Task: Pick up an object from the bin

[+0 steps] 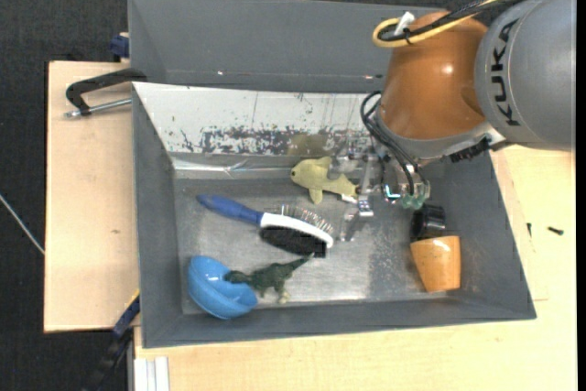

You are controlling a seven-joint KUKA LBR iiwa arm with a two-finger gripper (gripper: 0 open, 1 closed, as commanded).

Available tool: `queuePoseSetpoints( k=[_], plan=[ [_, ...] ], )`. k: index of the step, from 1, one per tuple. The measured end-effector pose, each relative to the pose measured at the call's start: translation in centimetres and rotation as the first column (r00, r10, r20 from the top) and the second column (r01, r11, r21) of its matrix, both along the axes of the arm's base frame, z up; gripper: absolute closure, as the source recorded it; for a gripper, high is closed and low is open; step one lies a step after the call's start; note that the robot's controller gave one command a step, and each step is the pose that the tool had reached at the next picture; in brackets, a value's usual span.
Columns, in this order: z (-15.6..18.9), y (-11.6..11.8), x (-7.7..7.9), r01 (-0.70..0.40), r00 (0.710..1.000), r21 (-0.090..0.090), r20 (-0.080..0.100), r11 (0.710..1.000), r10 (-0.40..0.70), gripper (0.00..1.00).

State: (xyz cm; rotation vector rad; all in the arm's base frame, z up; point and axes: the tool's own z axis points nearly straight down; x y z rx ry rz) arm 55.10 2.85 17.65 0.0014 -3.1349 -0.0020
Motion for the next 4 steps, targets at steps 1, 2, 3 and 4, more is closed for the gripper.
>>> queuePoseSetpoints(
  k=[1, 2, 3, 4],
  plan=[
    [-10.5, 13.9, 0.2, 0.016, 1.0, 0.002, 0.01, 1.0, -0.016, 0.0],
    [-1.8, 14.5, -1.3, -0.292, 0.956, 0.0, 0.018, 0.956, 0.292, 0.0],
    [-9.9, 4.9, 3.0, -0.362, 0.932, -0.002, 0.002, 0.932, 0.362, 0.0],
    [-9.4, 5.6, 3.1, -0.368, 0.93, 0.001, 0.012, 0.93, 0.368, 1.0]
  ],
)
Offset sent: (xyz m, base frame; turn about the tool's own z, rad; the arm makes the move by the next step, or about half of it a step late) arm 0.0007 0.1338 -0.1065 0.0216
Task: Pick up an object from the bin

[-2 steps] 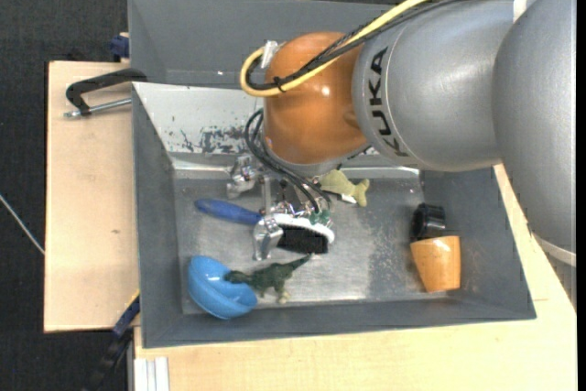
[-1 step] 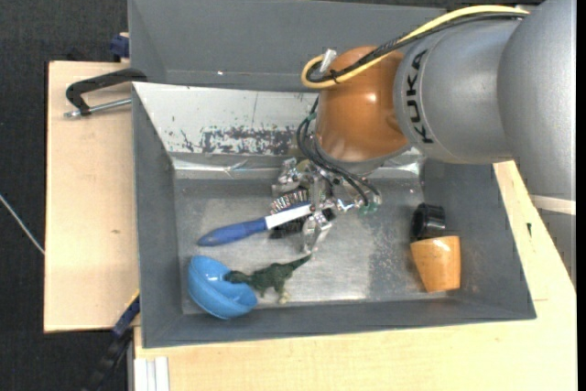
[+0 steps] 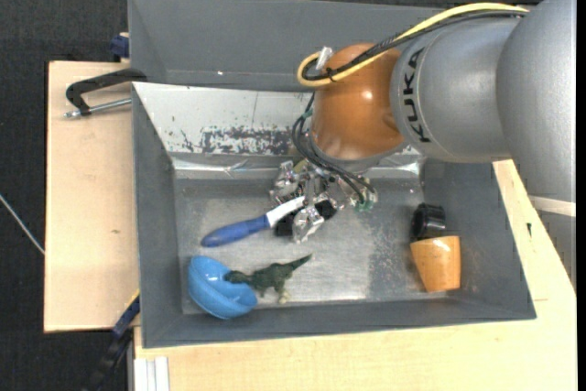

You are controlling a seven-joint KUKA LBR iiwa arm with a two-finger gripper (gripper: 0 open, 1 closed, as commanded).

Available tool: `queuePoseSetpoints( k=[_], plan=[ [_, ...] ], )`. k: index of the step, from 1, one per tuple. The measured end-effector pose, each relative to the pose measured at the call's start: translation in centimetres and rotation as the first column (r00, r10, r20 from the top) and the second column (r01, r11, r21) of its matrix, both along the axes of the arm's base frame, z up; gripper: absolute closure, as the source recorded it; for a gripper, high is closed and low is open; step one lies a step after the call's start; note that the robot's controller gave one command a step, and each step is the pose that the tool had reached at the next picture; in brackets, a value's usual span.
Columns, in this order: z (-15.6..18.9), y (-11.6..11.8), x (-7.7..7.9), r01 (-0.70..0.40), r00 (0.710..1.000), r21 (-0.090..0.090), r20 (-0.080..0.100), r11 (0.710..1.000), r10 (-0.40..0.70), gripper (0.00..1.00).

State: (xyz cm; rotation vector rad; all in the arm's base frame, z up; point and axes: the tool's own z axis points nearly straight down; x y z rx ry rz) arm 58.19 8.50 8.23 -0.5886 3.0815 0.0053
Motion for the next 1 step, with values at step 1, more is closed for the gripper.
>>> queuePoseSetpoints(
  k=[1],
  plan=[
    [16.26, 0.09, 0.47, 0.016, 1.0, -0.001, 0.011, 1.0, -0.016, 1.0]
  ],
)
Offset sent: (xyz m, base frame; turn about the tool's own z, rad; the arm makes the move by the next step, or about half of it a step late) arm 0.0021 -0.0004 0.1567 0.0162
